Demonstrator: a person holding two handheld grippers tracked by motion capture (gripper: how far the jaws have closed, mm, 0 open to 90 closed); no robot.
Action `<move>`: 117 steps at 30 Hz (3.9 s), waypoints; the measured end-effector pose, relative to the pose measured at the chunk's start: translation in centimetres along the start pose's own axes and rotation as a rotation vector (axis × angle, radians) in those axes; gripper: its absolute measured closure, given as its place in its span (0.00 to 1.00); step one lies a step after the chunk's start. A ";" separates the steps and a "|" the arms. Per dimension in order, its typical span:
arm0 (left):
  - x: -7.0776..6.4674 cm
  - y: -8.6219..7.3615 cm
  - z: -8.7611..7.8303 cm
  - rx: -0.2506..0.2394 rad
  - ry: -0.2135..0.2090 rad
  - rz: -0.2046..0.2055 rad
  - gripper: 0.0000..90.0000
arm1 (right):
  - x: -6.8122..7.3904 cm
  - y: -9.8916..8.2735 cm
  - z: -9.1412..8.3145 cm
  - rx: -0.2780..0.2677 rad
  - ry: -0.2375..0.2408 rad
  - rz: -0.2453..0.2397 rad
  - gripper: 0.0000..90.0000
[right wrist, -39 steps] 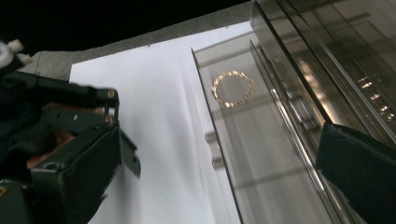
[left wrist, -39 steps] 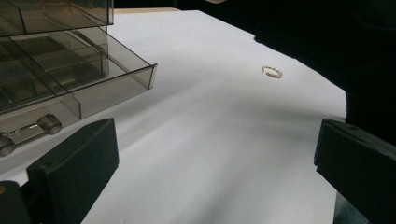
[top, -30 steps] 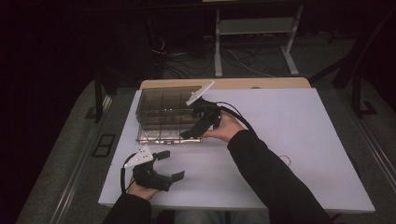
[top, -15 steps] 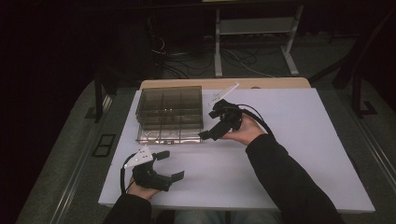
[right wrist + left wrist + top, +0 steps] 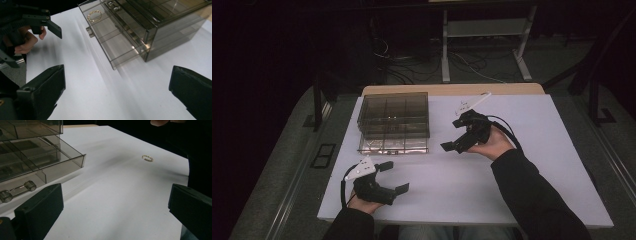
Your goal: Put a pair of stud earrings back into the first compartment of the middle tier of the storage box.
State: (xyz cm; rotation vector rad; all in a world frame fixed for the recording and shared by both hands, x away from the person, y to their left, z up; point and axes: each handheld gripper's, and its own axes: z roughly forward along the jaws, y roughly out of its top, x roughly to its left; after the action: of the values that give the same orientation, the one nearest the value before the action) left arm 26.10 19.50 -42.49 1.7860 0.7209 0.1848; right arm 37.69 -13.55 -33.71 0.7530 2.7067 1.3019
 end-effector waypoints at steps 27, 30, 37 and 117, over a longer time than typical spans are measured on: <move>0.0 0.0 -0.2 -0.002 0.011 -0.002 0.00 | -0.7 -8.3 -4.5 -0.040 -0.107 0.094 0.00; 0.1 0.0 -0.2 -0.001 0.011 -0.001 0.00 | -0.8 -8.9 -4.9 -0.049 -0.114 0.101 0.00; 0.1 0.0 -0.3 -0.009 0.008 -0.002 0.00 | -0.7 -10.2 -5.5 -0.059 -0.124 0.127 0.00; 0.0 0.1 -0.1 0.002 -0.005 0.009 0.00 | -0.8 -19.4 -7.2 0.142 -0.322 0.247 0.72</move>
State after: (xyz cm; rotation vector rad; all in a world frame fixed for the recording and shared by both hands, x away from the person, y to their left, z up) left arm 26.11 19.59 -42.40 1.7912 0.7102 0.1856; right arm 28.77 -29.39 -43.71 1.2273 2.5222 0.9295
